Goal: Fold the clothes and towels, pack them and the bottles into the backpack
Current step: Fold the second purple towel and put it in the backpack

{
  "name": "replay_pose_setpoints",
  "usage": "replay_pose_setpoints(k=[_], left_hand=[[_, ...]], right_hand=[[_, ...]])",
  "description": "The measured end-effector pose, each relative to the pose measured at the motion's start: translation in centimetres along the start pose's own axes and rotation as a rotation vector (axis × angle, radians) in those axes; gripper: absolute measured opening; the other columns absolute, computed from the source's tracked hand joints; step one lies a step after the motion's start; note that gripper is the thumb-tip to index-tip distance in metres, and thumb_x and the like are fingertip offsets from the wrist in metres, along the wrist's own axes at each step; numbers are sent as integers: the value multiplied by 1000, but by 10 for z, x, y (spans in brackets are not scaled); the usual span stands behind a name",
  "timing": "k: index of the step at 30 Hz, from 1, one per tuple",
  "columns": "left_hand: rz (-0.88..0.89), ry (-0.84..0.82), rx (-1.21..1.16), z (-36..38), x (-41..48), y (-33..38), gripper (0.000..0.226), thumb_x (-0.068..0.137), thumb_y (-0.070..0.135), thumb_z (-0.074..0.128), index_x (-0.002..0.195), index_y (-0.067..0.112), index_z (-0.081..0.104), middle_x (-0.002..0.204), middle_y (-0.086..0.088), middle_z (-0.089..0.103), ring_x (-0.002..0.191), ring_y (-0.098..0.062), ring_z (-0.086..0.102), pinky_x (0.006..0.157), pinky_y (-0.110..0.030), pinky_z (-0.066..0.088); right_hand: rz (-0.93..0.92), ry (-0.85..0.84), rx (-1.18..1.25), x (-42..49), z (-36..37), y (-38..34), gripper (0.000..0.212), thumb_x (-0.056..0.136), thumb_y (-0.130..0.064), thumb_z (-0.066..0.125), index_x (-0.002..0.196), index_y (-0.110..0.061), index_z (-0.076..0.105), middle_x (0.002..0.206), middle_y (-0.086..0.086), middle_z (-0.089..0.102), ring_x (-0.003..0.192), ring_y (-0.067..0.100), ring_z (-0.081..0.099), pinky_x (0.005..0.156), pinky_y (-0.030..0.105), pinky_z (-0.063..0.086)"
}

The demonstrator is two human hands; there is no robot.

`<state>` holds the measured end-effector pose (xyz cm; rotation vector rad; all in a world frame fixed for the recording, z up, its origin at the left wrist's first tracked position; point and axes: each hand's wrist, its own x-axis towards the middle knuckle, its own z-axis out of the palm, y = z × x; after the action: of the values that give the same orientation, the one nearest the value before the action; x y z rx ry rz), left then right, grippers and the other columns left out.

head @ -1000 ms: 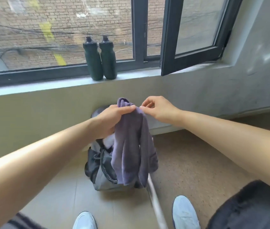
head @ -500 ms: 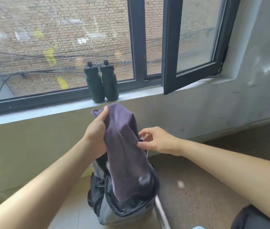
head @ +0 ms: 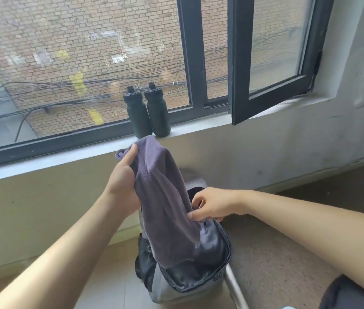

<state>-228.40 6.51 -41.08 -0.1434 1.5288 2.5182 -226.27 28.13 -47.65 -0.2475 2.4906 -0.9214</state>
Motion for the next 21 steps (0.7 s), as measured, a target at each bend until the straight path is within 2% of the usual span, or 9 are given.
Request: replay_pose_setpoints(k=[2,3,5,6,10,13,16,19,21], left_hand=[[-14,-37,16,0,-5,2,48,101,44,57,133,9,67,123,-15,72,113,-30,70,102,-43,54],[-16,-56,27,1,-7,2,45,101,44,57,126,9,69,115,-15,73,106,-30,72,99,-43,55],[-10,-79,38,2,-9,2,39,101,43,57,114,10,71,106,-15,73,99,-30,72,96,-42,55],[-10,-77,47,1,-9,3,39,101,43,57,115,9,71,107,-16,73,100,-31,72,98,-43,55],[1,-92,168,-9,-4,4,42,101,40,59,129,8,64,121,-24,67,114,-36,66,110,-50,48],[57,-51,371,-18,0,-4,51,89,38,75,122,1,66,122,-29,67,117,-38,67,105,-45,49],[61,-132,582,-21,0,-15,55,68,37,88,111,6,75,114,-24,74,114,-39,70,105,-49,50],[18,-223,674,-17,-1,-23,49,72,33,88,114,12,76,114,-20,76,111,-36,72,109,-57,49],[4,-303,723,-13,-2,-29,45,78,30,86,117,12,75,116,-20,75,112,-37,72,108,-57,50]], right_hand=[[-57,103,20,3,9,-2,72,87,-47,74,148,-22,44,141,5,58,124,21,58,100,38,52],[-123,164,87,6,10,-2,64,88,-40,75,144,-23,49,134,4,63,119,17,60,97,35,52],[-195,262,198,14,9,-4,18,92,-23,71,109,-17,71,99,6,73,86,11,63,82,35,53],[-189,298,251,15,6,-6,7,94,-18,67,94,-13,72,86,4,71,76,10,60,74,33,50],[-105,367,523,13,-7,-12,23,101,-8,50,102,-7,73,94,9,75,78,14,65,65,20,51],[-88,337,775,6,-17,-19,24,107,-14,47,108,-9,70,93,12,72,70,13,68,56,19,53],[-115,302,924,0,-22,-24,29,107,-24,50,116,-3,68,98,14,72,80,20,69,73,29,58],[-127,277,988,-7,-26,-30,36,105,-29,55,122,1,66,106,20,69,96,30,65,94,46,54],[-161,260,1011,-11,-28,-34,34,104,-27,55,118,1,66,102,20,68,94,31,65,94,47,53]])
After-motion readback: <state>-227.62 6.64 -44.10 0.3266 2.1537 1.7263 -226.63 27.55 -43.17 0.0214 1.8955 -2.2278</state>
